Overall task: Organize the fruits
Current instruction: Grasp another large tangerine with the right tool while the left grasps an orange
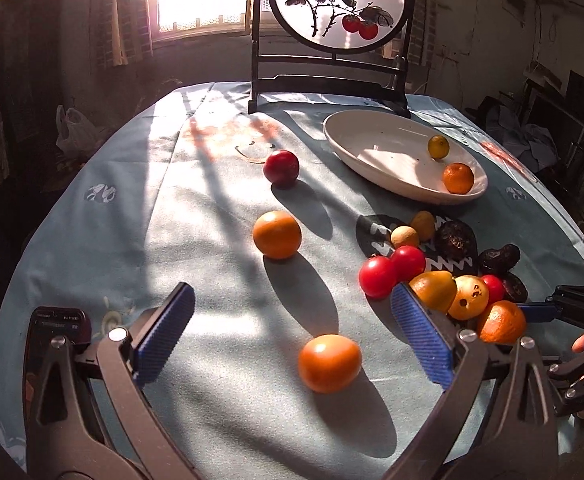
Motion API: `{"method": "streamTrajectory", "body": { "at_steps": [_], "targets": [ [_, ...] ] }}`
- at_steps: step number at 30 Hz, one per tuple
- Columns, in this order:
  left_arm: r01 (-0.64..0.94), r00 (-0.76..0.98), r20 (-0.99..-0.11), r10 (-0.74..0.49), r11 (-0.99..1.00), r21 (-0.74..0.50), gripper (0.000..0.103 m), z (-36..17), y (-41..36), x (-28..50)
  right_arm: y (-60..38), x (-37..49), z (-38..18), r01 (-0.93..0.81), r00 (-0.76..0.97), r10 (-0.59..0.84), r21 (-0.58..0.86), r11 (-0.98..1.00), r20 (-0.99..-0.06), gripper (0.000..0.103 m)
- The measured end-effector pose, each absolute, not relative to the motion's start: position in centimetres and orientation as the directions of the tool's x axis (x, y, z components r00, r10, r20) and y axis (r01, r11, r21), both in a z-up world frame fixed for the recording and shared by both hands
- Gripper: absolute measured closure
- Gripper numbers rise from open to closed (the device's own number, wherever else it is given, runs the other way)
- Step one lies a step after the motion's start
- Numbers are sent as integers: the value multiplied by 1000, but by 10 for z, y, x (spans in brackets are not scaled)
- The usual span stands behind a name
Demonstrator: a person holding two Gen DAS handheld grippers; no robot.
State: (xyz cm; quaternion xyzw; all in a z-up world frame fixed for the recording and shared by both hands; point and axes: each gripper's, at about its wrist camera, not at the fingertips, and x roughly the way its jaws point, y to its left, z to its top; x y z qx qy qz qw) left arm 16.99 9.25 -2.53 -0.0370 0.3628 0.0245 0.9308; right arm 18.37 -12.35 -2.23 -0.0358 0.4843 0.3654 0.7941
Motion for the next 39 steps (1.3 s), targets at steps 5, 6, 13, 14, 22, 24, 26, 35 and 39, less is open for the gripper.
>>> {"method": "streamTrajectory", "body": {
  "at_steps": [5,6,13,14,22,24,26,35,39],
  "targets": [
    [-39,712,-702,-17,997,-65,5,-31,91,169,-119,185,-26,-603,304,509,251,757,-806,57],
    [-24,708,-705,-24,998,-58,7,-32,88,168,-121,187,-27,-598,296,523,272,754,-800,57],
    [77,668,-736,-106,994,-73,32,-42,78,161,-130,188,-17,-589,268,615,379,714,-742,57],
    [78,663,-739,-119,993,-90,36,-44,80,161,-131,189,-17,-585,268,615,382,715,-742,57],
    [105,622,-769,-146,989,-104,38,-52,74,164,-134,190,-18,-565,266,622,404,720,-737,57],
    [102,611,-777,-150,989,-112,38,-54,75,166,-135,189,-18,-567,268,622,402,720,-736,57],
    [102,588,-792,-162,987,-126,45,-58,75,169,-135,189,-17,-567,272,623,401,720,-733,57],
    [72,579,-799,-160,987,-145,64,-60,82,171,-140,189,-14,-556,292,628,406,725,-721,57],
    [67,580,-798,-163,986,-153,66,-60,84,171,-141,190,-14,-554,288,635,416,721,-717,57]
  ]
}}
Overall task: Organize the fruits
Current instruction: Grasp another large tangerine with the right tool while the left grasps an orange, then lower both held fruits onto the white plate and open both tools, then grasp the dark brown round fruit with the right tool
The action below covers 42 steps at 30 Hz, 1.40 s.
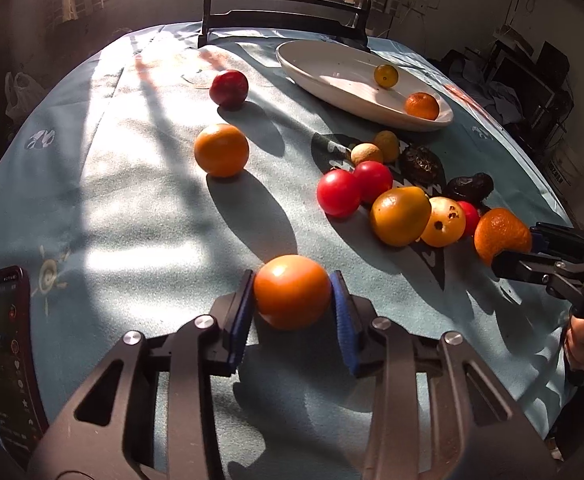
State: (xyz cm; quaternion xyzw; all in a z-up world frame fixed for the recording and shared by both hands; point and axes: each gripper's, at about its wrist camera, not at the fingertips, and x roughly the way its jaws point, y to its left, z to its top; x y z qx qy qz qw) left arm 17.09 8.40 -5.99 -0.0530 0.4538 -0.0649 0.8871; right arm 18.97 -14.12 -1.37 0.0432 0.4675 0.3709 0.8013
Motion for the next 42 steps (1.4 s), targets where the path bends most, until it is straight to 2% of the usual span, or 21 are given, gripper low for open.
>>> {"method": "streamTrajectory", "body": {
  "at_steps": [4,7,13,16,20,29,30,31,32,33,39,42],
  "targets": [
    [74,583,-799,-146,989,-127,66,-56,79,176,-147,198,-9,-538,290,667,460,707,-686,57],
    [99,608,-773,-181,983,-152,66,-35,68,192,-156,221,4,-497,351,683,490,716,-641,57],
    [119,681,-710,-180,984,-136,65,8,35,262,-173,303,20,-354,543,581,463,813,-606,57],
    [105,675,-726,-132,991,-83,65,6,19,304,-183,339,7,-282,589,521,448,849,-618,57],
    [106,633,-763,-133,991,-85,65,-10,6,350,-193,365,-10,-222,616,462,422,879,-638,57],
    [93,567,-818,-97,994,-54,65,-39,-5,378,-189,381,-24,-228,580,458,406,885,-674,56],
    [92,570,-816,-94,994,-51,62,-38,-5,377,-189,381,-24,-230,578,458,404,885,-675,55],
    [87,577,-812,-86,995,-44,55,-35,-4,375,-190,379,-22,-229,580,455,400,887,-676,55],
    [74,593,-801,-75,997,-39,34,-30,-2,371,-190,377,-20,-227,586,447,393,891,-676,54],
    [55,618,-784,-62,998,-36,19,-23,1,365,-191,375,-16,-231,594,445,389,892,-670,53],
    [24,708,-705,-50,999,-46,4,12,24,308,-194,331,13,-290,619,483,392,873,-619,45],
    [16,734,-678,-49,998,-56,3,12,39,274,-192,301,12,-339,576,537,417,843,-617,45]
  ]
}}
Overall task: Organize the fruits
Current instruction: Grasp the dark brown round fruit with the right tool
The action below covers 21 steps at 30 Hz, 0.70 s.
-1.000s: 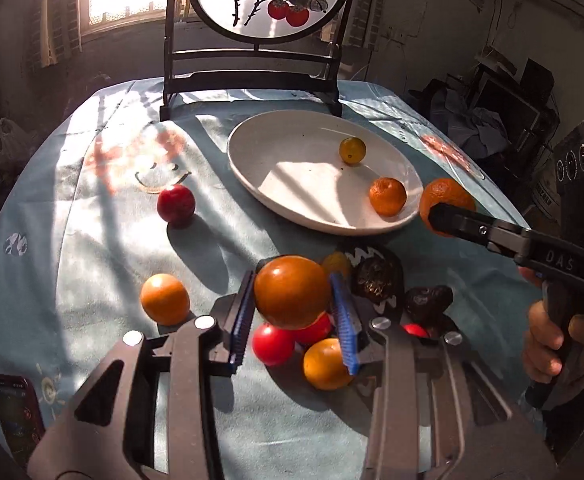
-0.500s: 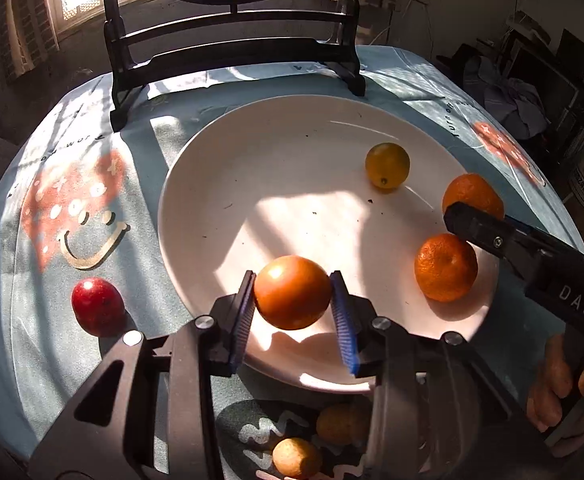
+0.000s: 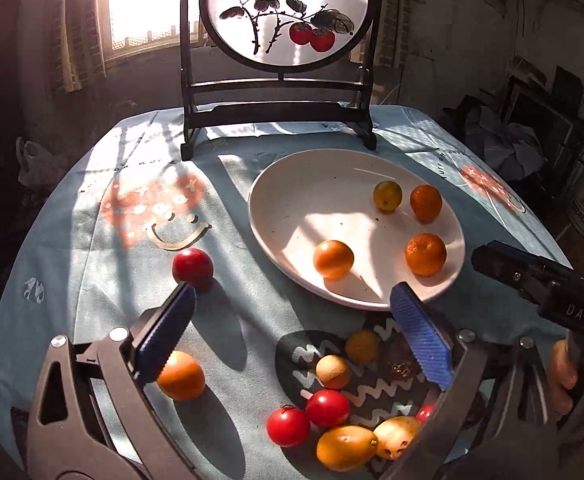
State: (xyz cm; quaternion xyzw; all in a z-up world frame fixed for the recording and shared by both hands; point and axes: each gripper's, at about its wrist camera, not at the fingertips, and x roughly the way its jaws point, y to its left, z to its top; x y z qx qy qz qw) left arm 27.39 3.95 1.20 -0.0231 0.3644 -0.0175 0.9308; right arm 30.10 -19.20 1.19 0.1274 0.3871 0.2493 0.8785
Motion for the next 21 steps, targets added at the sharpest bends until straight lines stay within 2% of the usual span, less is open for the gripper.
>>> {"method": "streamTrajectory", "body": {
  "at_steps": [5,12,21],
  "targets": [
    [-61,733,-681,-8,995,-77,3,-4,70,233,-187,260,1,-382,498,582,440,812,-643,45],
    [-133,692,-722,-11,981,-142,3,-27,100,211,-183,229,-9,-394,447,555,403,826,-702,42],
    [-150,693,-720,24,982,-112,3,-28,103,206,-174,219,-28,-420,342,532,380,824,-775,42]
  ]
}}
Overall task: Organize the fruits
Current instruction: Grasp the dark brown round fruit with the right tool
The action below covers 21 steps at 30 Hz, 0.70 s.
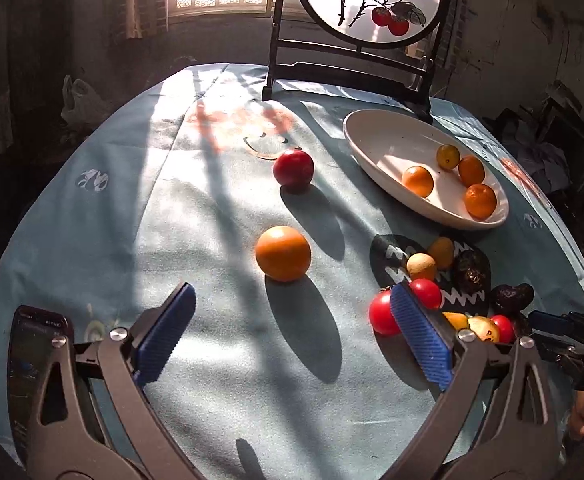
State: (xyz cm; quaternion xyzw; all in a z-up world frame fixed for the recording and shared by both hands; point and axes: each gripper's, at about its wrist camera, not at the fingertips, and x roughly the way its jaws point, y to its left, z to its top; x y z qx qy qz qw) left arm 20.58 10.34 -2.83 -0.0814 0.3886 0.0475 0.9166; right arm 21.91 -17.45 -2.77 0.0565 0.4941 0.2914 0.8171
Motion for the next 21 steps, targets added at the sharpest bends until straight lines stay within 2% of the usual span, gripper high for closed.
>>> {"method": "streamTrajectory", "body": {
  "at_steps": [12,17,21],
  "targets": [
    [-179,697,-717,30,975,-133,4,-27,114,203,-163,214,-35,-458,362,472,287,841,-804,43],
    [-203,689,-724,26,966,-158,4,-29,122,202,-166,214,-35,-456,369,466,280,844,-804,53],
    [-214,685,-729,22,961,-173,4,-31,125,203,-164,214,-35,-463,372,455,264,846,-809,53]
  ]
}}
